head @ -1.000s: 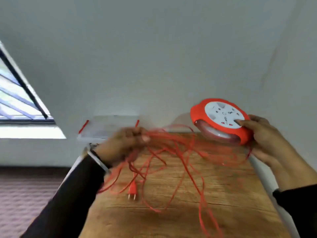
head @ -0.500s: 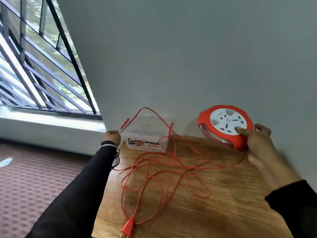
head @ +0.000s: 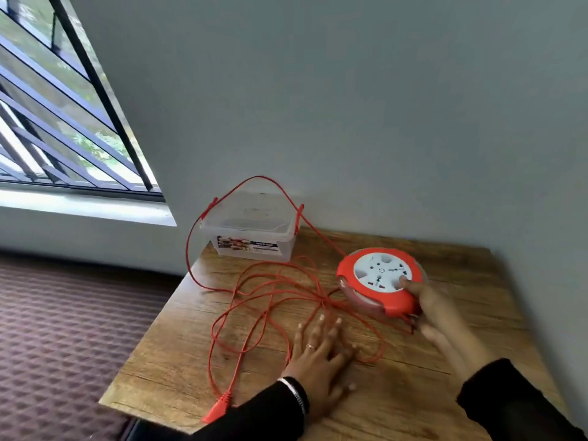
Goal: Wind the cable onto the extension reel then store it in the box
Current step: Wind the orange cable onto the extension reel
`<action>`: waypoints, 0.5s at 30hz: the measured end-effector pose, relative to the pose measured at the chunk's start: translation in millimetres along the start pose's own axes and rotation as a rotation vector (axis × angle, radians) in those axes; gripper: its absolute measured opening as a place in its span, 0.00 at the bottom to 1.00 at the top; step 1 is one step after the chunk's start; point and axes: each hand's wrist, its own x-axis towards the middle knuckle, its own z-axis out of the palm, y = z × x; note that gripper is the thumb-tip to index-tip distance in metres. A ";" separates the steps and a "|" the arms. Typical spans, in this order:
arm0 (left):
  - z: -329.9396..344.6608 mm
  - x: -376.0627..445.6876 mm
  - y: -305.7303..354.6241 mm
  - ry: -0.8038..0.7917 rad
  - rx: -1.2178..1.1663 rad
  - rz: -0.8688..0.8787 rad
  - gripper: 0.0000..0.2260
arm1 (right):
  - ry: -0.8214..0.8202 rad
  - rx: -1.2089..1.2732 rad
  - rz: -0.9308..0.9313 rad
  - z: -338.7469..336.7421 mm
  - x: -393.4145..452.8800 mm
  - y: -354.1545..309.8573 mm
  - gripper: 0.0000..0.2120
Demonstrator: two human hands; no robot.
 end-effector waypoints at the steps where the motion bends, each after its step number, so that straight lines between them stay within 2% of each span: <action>1: 4.0 0.5 -4.5 0.024 0.070 0.020 0.26 | 0.008 0.011 0.006 -1.6 0.1 4.2 0.04; 2: 4.9 2.1 -11.9 0.049 0.143 0.028 0.24 | 0.009 0.016 0.008 -3.7 0.4 7.5 0.03; 4: -0.4 8.3 -31.7 0.013 0.132 0.084 0.24 | -0.002 0.023 0.021 -9.0 -0.9 12.9 0.04; 8: -25.2 20.7 -71.3 -0.018 0.290 0.199 0.25 | -0.055 0.146 0.087 -19.0 -5.6 18.6 0.14; 12: -44.0 35.3 -76.6 0.051 0.297 0.049 0.21 | -0.086 0.350 0.198 -35.8 -6.6 25.4 0.21; 15: -41.2 41.6 -57.0 0.103 0.101 -0.093 0.21 | -0.062 0.429 0.225 -44.3 -8.8 34.6 0.19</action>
